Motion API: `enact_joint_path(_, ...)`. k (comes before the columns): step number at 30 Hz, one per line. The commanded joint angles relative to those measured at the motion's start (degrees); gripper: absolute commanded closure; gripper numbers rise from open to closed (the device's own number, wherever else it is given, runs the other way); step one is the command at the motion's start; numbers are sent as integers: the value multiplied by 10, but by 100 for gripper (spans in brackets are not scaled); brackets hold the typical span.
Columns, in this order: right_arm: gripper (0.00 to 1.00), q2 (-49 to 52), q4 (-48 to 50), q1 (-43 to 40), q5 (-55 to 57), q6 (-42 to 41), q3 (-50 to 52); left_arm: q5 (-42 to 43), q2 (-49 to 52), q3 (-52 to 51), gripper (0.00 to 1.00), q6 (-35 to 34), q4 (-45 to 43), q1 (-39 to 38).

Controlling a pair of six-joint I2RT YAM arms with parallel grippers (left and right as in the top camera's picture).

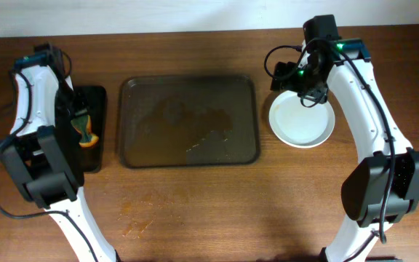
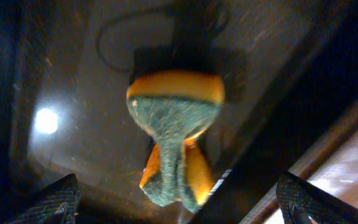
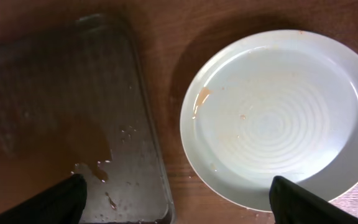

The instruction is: Clean dirty plates on tray and stack at the side

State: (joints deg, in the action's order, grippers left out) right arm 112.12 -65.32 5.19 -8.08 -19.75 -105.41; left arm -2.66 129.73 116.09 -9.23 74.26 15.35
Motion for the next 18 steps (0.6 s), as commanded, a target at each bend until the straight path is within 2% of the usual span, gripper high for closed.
enact_joint_path(1,1,-29,-33,4,13,16,-63,57,-89,91,1,14,1,-18)
enact_joint_path(6,1,-79,-138,4,104,16,-197,57,-149,125,1,14,-3,-53)
enact_joint_path(9,1,-115,-171,4,125,16,-235,64,-149,125,1,13,-2,-55)
enact_joint_path(16,2,-233,-277,4,110,15,-244,63,-149,125,1,13,-1,-55)
enact_joint_path(18,2,-247,-279,4,107,15,-244,63,-149,125,1,13,-1,-55)
